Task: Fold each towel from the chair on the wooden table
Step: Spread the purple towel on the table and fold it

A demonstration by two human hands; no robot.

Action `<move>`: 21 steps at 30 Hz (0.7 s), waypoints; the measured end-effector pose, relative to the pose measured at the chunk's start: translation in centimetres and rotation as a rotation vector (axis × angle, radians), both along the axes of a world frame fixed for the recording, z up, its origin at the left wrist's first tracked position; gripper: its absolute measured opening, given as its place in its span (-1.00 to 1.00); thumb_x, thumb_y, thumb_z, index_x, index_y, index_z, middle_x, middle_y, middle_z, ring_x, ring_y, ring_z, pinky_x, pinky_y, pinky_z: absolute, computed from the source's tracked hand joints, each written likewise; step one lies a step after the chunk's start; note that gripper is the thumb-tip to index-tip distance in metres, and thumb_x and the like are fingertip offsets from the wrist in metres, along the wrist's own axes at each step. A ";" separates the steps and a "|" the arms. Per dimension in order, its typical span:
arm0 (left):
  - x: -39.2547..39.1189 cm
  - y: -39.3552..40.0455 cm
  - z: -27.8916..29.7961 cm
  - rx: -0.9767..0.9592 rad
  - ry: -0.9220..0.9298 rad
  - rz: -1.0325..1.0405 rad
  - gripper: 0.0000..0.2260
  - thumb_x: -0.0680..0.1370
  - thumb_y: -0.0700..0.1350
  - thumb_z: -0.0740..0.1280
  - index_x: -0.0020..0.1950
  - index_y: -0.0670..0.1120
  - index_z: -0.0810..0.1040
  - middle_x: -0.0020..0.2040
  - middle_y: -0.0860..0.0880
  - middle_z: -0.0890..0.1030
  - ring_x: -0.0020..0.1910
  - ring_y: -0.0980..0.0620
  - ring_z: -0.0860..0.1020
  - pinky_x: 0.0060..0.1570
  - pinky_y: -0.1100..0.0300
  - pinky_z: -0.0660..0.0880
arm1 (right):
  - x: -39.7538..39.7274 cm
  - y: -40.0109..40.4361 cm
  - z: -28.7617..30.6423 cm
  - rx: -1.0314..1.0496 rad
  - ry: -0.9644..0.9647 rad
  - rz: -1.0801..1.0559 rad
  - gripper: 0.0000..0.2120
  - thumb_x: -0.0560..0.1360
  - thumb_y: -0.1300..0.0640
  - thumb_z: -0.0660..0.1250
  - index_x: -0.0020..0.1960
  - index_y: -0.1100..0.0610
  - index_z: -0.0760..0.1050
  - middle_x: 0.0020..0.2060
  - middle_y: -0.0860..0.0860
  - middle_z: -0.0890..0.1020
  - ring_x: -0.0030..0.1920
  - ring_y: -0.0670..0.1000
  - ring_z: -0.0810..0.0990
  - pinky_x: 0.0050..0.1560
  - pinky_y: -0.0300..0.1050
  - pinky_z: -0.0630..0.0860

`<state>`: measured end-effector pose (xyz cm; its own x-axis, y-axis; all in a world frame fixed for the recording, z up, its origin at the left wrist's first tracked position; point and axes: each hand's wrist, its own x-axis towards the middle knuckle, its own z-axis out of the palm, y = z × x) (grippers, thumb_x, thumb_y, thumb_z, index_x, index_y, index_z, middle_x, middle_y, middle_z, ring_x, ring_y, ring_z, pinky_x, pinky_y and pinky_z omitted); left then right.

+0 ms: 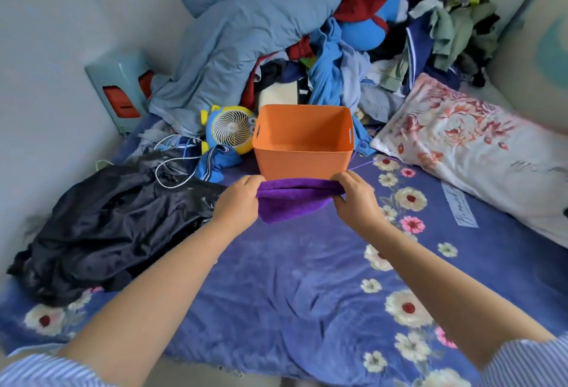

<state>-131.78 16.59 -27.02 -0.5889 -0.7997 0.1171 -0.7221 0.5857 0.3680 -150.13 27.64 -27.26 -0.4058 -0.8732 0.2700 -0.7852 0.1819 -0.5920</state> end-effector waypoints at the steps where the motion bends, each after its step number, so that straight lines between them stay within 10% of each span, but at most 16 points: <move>1: -0.4 -1.5 0.3 0.002 0.021 0.006 -0.66 0.49 -0.36 0.16 0.23 -0.15 0.44 0.21 -0.13 0.51 0.13 -0.15 0.48 -0.01 0.08 0.38 | -0.2 -1.5 0.4 -0.019 -0.006 -0.008 -0.72 0.35 0.52 0.23 0.05 0.41 0.49 -0.02 0.31 0.55 0.01 0.27 0.53 -0.15 -0.16 0.25; 16: -8.5 -24.0 2.1 0.401 0.630 0.077 -0.78 0.47 -0.33 0.32 0.11 -0.25 0.55 -0.15 -0.03 0.54 -0.28 0.14 0.46 -0.37 0.49 0.36 | -6.4 -22.5 3.0 -0.104 -0.028 -0.267 -0.67 0.31 0.52 0.21 0.04 0.36 0.52 -0.06 0.27 0.58 -0.05 0.20 0.51 -0.25 -0.34 0.16; 21: -11.8 -31.4 1.1 0.545 0.736 0.029 -0.77 0.52 -0.31 0.27 0.18 -0.23 0.47 -0.03 -0.12 0.54 -0.13 0.08 0.50 -0.19 0.47 0.46 | -9.0 -29.1 2.9 -0.120 -0.076 -0.328 -0.67 0.31 0.51 0.22 0.04 0.34 0.53 -0.06 0.25 0.59 0.00 0.19 0.51 -0.09 -0.27 0.30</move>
